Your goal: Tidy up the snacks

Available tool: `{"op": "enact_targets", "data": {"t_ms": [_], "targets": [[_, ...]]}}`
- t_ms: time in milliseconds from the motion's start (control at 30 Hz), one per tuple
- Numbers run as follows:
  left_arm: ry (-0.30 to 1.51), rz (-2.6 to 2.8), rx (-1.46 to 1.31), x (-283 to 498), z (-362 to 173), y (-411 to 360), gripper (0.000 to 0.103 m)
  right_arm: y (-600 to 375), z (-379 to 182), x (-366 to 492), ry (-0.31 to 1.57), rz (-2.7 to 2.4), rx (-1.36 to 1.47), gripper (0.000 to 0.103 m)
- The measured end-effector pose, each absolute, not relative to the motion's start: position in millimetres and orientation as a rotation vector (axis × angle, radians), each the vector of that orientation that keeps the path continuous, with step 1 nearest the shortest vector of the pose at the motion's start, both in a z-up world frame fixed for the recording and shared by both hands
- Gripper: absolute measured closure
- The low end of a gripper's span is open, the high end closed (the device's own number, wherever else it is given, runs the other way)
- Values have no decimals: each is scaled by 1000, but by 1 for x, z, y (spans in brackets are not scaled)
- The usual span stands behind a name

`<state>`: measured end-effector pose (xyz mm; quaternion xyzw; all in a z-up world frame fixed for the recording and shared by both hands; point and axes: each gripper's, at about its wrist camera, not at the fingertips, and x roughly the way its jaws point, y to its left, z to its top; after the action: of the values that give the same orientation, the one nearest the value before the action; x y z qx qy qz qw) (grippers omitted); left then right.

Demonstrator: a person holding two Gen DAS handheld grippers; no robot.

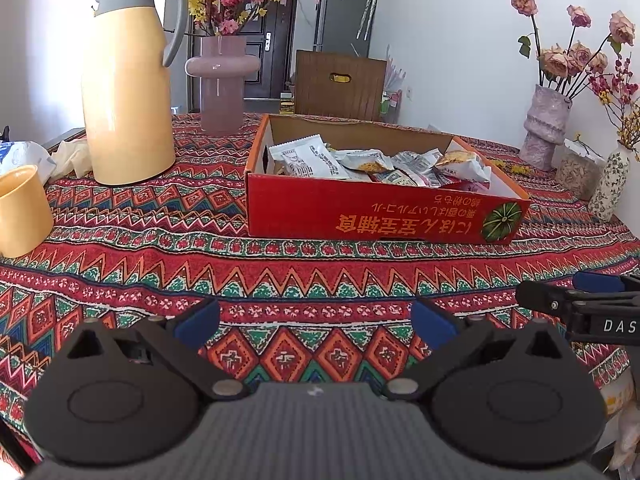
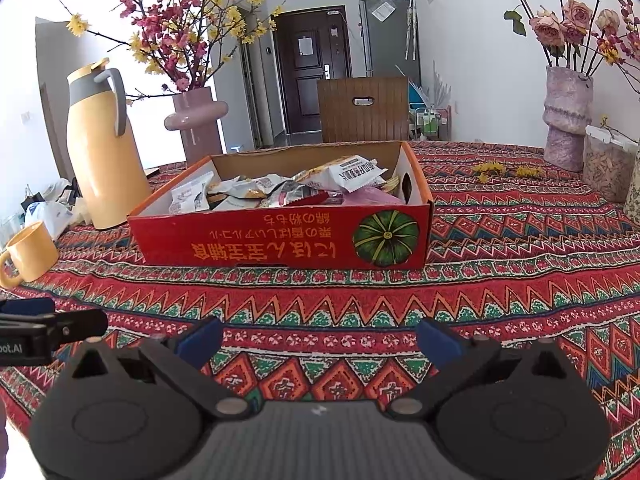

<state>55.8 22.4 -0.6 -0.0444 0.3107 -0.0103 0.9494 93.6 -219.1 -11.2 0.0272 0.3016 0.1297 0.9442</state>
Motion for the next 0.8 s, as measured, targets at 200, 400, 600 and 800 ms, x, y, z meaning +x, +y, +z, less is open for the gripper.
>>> {"op": "enact_targets", "data": {"t_ms": [200, 400, 600, 800], "targets": [[633, -23, -90, 54, -1, 21, 0, -219, -12, 93, 620, 264, 56, 0], [633, -22, -92, 53, -1, 21, 0, -219, -13, 92, 620, 264, 55, 0], [633, -22, -91, 53, -2, 21, 0, -219, -13, 92, 621, 264, 56, 0], [633, -23, -91, 53, -2, 21, 0, -219, -13, 92, 621, 264, 56, 0]]}}
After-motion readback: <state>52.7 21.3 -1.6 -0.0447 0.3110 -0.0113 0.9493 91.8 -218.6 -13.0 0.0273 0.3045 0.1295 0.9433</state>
